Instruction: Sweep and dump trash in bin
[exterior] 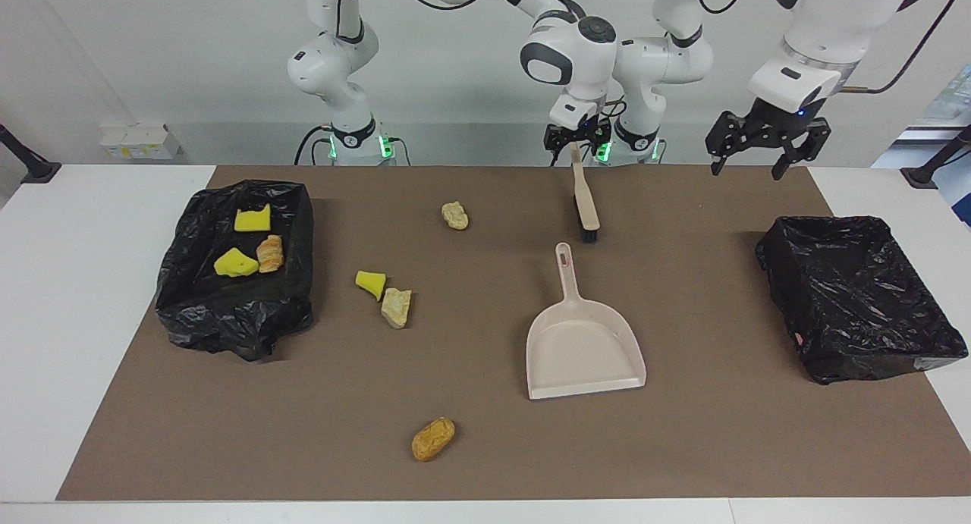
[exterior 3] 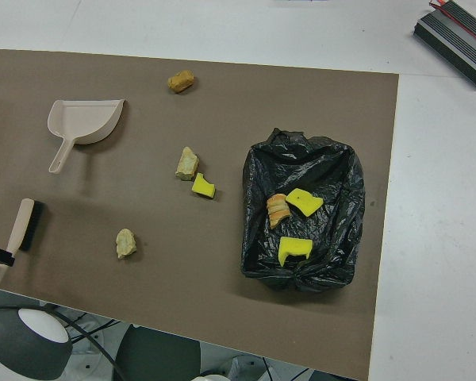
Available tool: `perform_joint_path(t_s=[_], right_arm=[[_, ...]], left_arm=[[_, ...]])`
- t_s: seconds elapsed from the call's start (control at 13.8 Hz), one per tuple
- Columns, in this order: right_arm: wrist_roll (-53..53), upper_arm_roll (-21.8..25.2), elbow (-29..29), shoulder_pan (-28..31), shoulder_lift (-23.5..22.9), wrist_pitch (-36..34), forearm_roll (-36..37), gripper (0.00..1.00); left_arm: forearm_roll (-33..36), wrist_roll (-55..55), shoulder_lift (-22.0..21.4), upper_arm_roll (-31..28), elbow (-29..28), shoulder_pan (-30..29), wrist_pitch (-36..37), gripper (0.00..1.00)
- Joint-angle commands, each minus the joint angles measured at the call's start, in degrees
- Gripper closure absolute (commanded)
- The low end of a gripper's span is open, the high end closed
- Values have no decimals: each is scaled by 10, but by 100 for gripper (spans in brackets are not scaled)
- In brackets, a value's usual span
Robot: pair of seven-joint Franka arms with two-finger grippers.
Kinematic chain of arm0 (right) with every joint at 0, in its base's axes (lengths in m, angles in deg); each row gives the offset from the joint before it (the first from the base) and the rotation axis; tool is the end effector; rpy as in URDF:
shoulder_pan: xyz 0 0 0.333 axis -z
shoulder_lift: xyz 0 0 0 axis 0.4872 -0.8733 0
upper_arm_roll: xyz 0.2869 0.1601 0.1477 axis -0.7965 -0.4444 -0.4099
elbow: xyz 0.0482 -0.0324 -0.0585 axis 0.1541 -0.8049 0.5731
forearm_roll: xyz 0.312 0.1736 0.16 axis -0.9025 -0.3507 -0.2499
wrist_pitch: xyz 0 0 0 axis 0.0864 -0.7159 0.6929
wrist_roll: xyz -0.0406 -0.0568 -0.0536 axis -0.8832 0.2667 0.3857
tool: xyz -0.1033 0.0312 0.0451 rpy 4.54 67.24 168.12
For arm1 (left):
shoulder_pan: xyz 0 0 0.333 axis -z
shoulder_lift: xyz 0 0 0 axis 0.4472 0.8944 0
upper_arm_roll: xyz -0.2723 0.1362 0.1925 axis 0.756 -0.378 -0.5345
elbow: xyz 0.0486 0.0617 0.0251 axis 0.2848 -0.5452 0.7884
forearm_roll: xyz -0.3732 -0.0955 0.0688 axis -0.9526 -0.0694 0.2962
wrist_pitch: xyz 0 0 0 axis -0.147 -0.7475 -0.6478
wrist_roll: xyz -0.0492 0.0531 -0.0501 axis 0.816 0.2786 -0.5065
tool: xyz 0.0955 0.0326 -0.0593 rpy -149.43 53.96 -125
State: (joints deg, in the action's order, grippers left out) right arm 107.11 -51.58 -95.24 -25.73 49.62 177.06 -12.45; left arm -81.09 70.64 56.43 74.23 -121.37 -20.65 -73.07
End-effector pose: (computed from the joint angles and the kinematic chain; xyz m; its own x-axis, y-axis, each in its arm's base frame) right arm 0.2482 0.5820 0.4010 0.9925 0.0894 -0.0829 0.0839 -0.9942 -0.0672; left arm 0.5390 -0.1069 0.6752 0.9731 -0.2232 0.0573 -0.2228 -0.9748 -0.0135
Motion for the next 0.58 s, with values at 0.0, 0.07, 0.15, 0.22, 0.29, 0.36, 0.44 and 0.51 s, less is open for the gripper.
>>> perform_joint_path(t_s=[0.0, 0.07, 0.15, 0.22, 0.29, 0.36, 0.44, 0.51], right_arm=[[7, 2, -23, -6, 1, 32, -11, 11], [8, 2, -23, -7, -2, 33, -11, 17], [11, 2, -21, -8, -10, 38, -11, 22], [22, 2, -15, -15, -26, 49, -8, 25], [29, 2, -10, -21, -36, 56, -3, 27], [29, 3, -5, -22, -39, 51, -1, 30], [29, 3, -2, -22, -40, 49, -1, 31], [29, 3, 0, -22, -40, 50, 0, 32]], left_arm=[[-3, -8, -2, -3, -70, 43, -110, 0], [-3, -15, 13, -3, -83, 55, -138, 0], [-3, -40, 25, -3, -98, 75, -163, 0], [-2, -77, 37, -3, -118, 87, -190, 0], [-2, -101, 46, -2, -140, 99, -220, 0], [-3, -120, 49, -2, -169, 116, -251, 0], [-2, -142, 65, 0, -186, 130, -283, 0], [-1, -172, 90, -1, -193, 149, -311, 0]])
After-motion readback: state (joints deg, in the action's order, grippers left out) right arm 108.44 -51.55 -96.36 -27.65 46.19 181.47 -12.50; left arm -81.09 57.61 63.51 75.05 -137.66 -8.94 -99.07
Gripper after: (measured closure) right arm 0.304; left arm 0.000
